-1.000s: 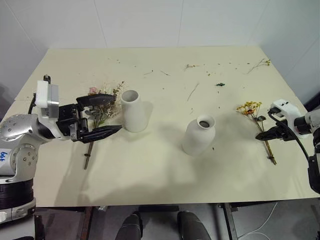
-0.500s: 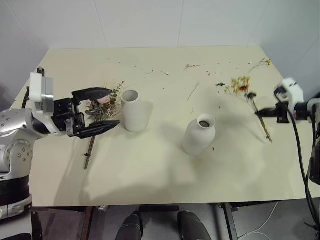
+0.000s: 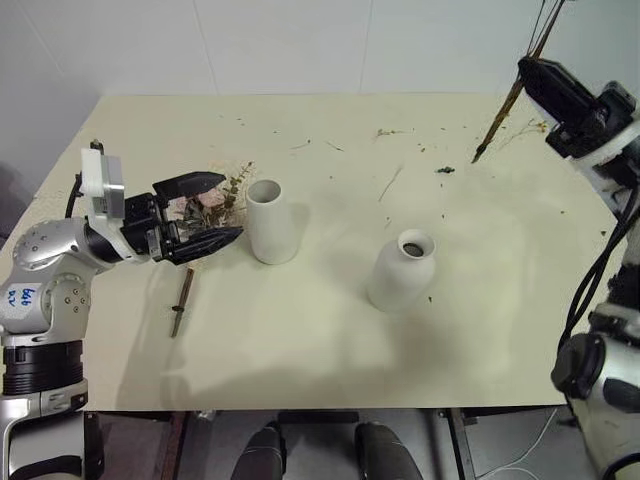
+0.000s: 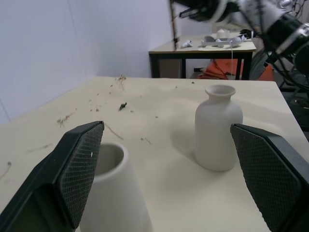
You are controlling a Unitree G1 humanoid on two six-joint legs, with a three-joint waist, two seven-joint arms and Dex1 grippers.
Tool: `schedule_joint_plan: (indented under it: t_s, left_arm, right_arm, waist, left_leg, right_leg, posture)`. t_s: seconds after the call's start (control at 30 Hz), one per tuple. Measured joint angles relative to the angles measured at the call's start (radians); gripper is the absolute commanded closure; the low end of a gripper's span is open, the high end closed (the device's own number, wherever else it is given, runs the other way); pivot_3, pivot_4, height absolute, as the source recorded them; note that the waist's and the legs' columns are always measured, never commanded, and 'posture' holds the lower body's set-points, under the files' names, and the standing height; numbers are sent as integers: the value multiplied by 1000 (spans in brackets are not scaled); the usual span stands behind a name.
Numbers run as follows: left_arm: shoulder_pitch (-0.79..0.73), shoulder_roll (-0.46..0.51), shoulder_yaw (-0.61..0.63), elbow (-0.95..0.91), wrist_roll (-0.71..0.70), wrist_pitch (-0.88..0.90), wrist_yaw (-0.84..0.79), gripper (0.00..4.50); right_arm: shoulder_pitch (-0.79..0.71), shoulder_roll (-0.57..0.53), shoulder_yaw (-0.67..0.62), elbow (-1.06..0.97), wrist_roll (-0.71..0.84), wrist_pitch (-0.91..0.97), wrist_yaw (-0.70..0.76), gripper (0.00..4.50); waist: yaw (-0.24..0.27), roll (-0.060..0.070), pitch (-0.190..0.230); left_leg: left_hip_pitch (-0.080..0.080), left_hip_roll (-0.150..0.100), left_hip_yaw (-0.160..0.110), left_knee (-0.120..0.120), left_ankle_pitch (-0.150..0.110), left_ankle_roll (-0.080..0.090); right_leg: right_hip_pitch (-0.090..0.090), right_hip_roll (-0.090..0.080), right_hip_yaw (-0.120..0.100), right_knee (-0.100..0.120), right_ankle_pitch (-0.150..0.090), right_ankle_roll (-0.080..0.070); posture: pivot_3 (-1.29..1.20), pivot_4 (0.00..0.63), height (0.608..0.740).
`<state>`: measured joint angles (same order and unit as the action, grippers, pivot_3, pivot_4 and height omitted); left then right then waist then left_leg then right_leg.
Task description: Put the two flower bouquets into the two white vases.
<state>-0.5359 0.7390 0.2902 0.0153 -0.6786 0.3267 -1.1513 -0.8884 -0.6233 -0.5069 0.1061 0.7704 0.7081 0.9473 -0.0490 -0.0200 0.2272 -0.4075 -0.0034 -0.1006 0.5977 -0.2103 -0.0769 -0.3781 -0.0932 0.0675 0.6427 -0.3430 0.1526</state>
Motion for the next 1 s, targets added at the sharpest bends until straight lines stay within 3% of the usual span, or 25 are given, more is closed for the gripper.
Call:
schedule_joint_plan:
  t_s: [0.13, 0.57, 1.0]
  left_arm:
    - [-1, 1, -2, 4, 3, -3, -8, 0]
    - [-9, 5, -3, 3, 4, 2, -8, 0]
    - [-40, 11, -5, 34, 9, 1, -9, 0]
  right_arm:
    - [119, 6, 33, -148, 78, 71, -27, 4491]
    - [243, 79, 97, -256, 146, 30, -77, 4491]
    - [228, 39, 128, -223, 113, -47, -98, 4491]
  waist:
    - [8, 0, 0]
    - [13, -2, -1]
    - [15, -2, -1]
  left_leg:
    - [1, 0, 0, 2, 0, 1]
    - [2, 0, 0, 1, 1, 2]
    - [2, 0, 0, 1, 1, 2]
  right_leg:
    - [0, 0, 0, 1, 0, 0]
    - [0, 1, 0, 1, 2, -1]
    - [0, 0, 0, 1, 2, -1]
  posture:
    - [0, 150, 740]
    - [0, 150, 740]
    - [0, 150, 740]
